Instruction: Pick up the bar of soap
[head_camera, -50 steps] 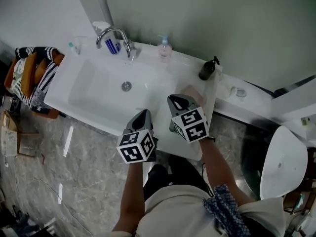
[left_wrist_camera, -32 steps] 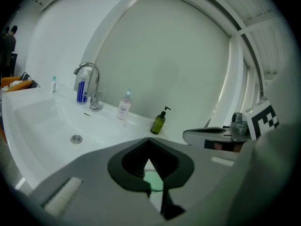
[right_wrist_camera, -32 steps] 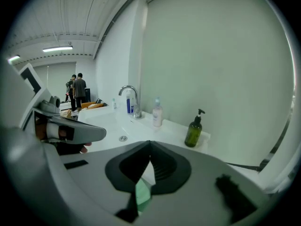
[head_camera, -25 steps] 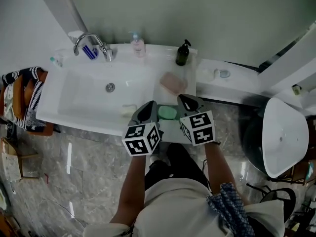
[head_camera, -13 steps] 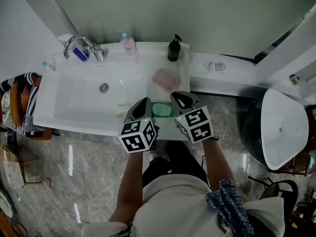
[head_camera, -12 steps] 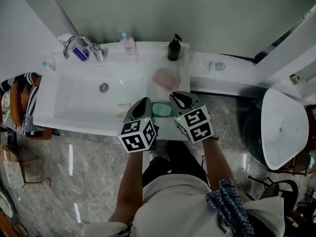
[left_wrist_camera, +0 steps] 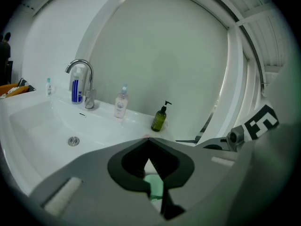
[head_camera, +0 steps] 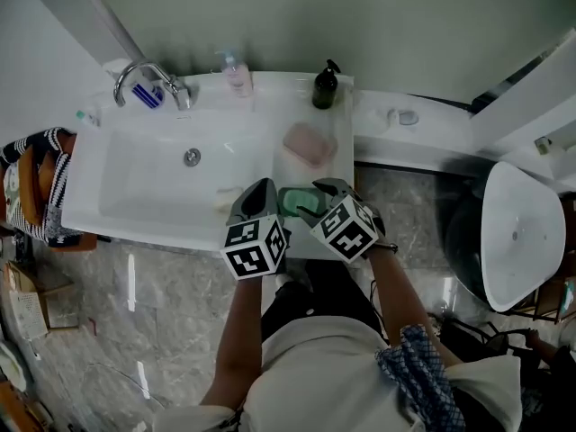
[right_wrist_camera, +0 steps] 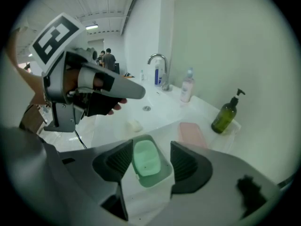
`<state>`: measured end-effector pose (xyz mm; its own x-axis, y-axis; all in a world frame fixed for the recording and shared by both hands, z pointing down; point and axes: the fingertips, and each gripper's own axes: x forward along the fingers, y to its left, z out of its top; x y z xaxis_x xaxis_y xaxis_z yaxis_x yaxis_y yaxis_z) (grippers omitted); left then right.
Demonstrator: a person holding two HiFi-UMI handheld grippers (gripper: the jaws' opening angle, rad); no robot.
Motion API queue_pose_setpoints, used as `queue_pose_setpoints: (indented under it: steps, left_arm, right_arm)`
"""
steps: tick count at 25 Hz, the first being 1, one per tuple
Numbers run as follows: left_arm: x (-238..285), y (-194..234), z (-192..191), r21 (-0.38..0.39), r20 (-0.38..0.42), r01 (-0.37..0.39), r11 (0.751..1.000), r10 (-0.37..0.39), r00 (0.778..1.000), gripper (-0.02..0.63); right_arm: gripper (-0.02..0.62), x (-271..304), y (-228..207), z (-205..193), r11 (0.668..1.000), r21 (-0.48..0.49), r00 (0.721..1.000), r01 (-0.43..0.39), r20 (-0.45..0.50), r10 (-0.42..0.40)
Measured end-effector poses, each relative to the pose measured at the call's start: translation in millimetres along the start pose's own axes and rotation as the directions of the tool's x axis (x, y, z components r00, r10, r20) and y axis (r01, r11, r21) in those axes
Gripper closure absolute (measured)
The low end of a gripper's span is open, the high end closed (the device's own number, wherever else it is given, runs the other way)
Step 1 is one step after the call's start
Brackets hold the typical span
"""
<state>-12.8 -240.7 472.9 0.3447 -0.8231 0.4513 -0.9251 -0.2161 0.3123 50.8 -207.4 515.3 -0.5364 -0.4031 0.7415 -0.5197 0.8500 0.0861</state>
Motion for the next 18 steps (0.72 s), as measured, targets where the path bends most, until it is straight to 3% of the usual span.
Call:
queue_pose_setpoints:
  steps: [6,11,15,18]
  left_arm:
    - [5,9,0,-0.013,-0.010,-0.006,1.000,0.005,1.000,0.599]
    - [12,0,-13,-0.008,-0.080,0.065,0.998,-0.066,0.995,0.598]
    - [15,2,-14,0.025,-0.095,0.059,0.998,-0.056,0.994,0.598]
    - [14,10,-15,-0.010,-0.093,0.049,0.999,-0.050,0.994,0.598]
  right_arm:
    - [0.347,23,7,-14,0.991,-0.121,0.993,-0.048,-0.113,0.034]
    - [0.347,40,16,-30,0.979,-0.173,0.974,-0.109,-0.213,0.071]
    - [0.347,49,13,-34,0.972,-0.213,0.969,-0.100,-0.243,0.047]
    - [0.347,53,14,-32,0.969,-0.216,0.966,-0.117,-0.250,0.061]
